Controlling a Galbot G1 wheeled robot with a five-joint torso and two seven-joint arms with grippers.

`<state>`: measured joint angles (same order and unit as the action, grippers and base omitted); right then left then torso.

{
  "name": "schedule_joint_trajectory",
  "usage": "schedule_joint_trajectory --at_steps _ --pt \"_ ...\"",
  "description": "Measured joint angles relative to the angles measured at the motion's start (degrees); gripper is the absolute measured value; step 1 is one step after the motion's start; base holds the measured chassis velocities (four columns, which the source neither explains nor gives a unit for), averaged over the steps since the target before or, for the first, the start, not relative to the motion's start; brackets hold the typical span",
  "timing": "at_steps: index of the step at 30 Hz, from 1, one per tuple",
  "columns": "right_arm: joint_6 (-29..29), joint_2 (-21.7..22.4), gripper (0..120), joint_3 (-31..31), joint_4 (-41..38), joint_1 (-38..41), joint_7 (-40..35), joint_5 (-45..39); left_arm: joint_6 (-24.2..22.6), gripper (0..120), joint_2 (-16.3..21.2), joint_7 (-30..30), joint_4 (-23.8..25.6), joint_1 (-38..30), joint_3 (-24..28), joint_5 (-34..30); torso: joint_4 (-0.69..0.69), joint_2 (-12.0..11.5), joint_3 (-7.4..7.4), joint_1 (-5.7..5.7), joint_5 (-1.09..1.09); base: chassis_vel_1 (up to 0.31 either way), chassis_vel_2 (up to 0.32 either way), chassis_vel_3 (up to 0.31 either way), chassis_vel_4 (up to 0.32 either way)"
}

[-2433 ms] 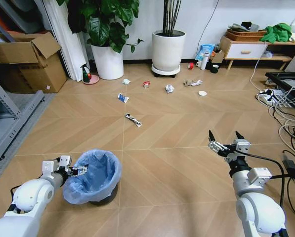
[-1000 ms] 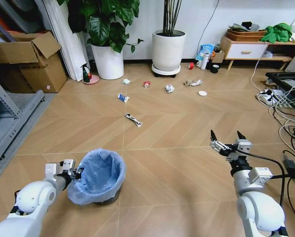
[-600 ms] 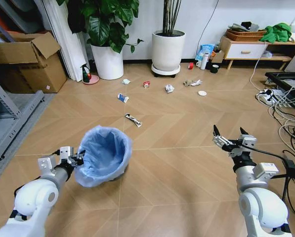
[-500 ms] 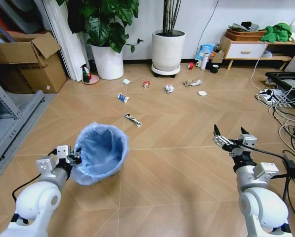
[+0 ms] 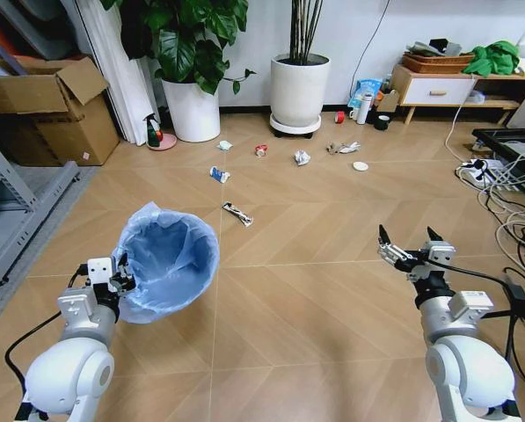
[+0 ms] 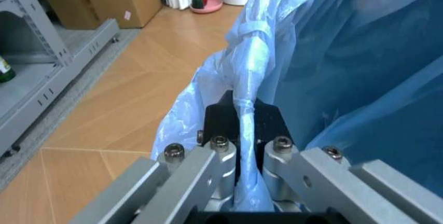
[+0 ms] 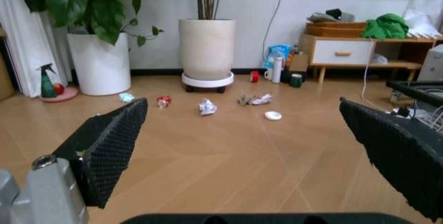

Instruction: Pick up the trash bin and place the garbage on the floor into it.

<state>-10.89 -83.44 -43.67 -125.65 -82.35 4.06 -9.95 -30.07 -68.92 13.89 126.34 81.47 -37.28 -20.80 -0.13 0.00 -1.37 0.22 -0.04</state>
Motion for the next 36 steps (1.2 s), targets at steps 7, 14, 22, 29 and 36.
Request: schedule_joint_trajectory --at_steps 7,14,22,29,36 --pt "0.07 0.09 100 -0.22 -0.54 -0.4 0.0 0.07 -0.11 0 0.28 -0.59 0.09 0.02 0.33 0.03 0.0 0.0 0.0 -0.01 0.02 -0.059 0.107 0.065 -0.107" --pt "0.07 -0.07 100 -0.01 -0.61 -0.33 0.0 0.12 -0.11 0 0.74 -0.72 0.51 0.3 0.23 0.04 0.0 0.0 -0.01 0.0 0.0 -0.114 0.225 0.122 -0.23" --pt "0.07 -0.2 100 0.08 -0.55 -0.22 -0.03 0.14 -0.1 0 0.77 -1.02 0.52 0.35 0.35 0.06 -0.01 0.0 -0.01 0.01 0.01 -0.085 0.208 0.092 -0.215" --pt "0.08 -0.3 100 0.17 -0.36 -0.05 0.01 0.14 -0.1 0 0.78 -1.22 0.52 0.39 0.59 0.28 0.0 0.0 0.0 0.0 0.0 -0.078 0.222 0.091 -0.212" --pt "0.15 -0.38 100 0.23 -0.1 0.05 0.04 0.16 -0.07 0 0.66 -1.44 0.52 0.38 0.78 0.62 0.0 0.0 0.0 0.0 -0.01 -0.136 0.263 0.133 -0.263"
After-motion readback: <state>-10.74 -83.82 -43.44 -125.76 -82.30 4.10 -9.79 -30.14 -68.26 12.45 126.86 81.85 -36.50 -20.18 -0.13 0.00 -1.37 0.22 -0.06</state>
